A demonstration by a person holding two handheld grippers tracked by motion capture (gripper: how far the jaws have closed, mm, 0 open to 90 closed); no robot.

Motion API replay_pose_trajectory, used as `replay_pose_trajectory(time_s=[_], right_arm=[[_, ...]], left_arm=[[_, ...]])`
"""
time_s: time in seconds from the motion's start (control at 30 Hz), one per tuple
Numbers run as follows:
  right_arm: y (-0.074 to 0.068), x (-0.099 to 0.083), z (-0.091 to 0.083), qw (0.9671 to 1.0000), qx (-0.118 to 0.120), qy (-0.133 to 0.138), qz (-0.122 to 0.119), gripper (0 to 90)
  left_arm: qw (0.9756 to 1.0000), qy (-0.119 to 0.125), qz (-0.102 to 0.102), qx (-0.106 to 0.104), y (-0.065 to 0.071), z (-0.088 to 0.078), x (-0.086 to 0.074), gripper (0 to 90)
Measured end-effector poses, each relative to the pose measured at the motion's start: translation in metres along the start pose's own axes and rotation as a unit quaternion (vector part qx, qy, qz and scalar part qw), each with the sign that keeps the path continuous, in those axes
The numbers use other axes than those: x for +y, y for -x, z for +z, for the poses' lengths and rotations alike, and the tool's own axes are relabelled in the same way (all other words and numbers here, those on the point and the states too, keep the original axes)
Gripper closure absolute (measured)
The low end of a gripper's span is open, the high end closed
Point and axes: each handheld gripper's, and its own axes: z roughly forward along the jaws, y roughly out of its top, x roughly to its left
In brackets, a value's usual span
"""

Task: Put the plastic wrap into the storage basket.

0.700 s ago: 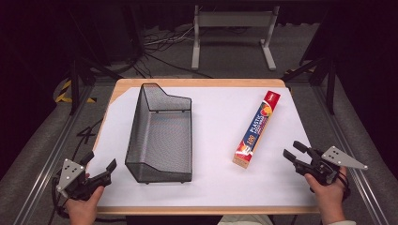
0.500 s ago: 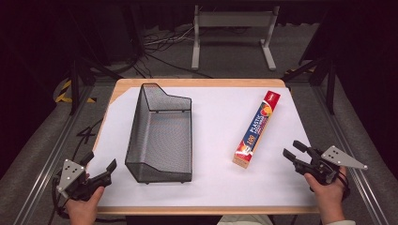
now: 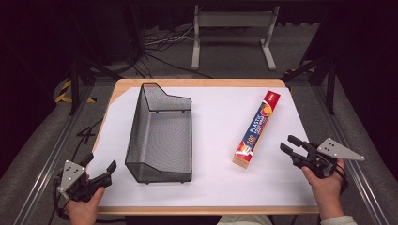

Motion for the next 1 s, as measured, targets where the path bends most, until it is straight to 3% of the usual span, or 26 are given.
replay_pose_trajectory(time_s=[0.23,0.27,0.3,0.37,0.4,0.67,0.77,1.0], right_arm=[[0.01,0.013,0.004,0.9999,0.005,-0.001,0.01,73.0],[0.013,0.017,0.006,0.9999,0.0,-0.009,0.012,80.2],[0.013,0.017,0.006,0.9999,0.0,-0.009,0.012,80.2],[0.016,0.02,0.009,0.9997,0.0,-0.016,0.016,89.9],[0.016,0.022,0.011,0.9994,-0.003,-0.027,0.019,90.0],[0.012,0.035,0.025,0.9994,0.009,-0.033,0.01,90.0],[0.01,0.044,0.033,0.9987,0.021,-0.044,0.018,90.0],[0.001,0.062,0.053,0.9978,0.036,-0.055,-0.002,90.0]], left_arm=[[1.0,-0.001,-0.003,0.007,-0.001,-0.001,-0.001,17.3],[1.0,-0.002,-0.003,0.008,-0.001,-0.001,-0.001,17.3],[1.0,-0.002,-0.003,0.008,-0.001,-0.001,-0.001,17.4],[1.0,-0.003,-0.001,0.009,-0.001,-0.001,-0.001,17.4],[1.0,-0.003,-0.001,0.009,-0.001,-0.001,-0.001,17.5],[0.9999,-0.001,-0.004,0.013,-0.002,-0.001,-0.002,17.7],[0.9999,-0.002,-0.005,0.015,-0.002,-0.001,-0.002,17.8],[0.9999,-0.003,-0.005,0.016,-0.003,-0.001,-0.002,17.8]])
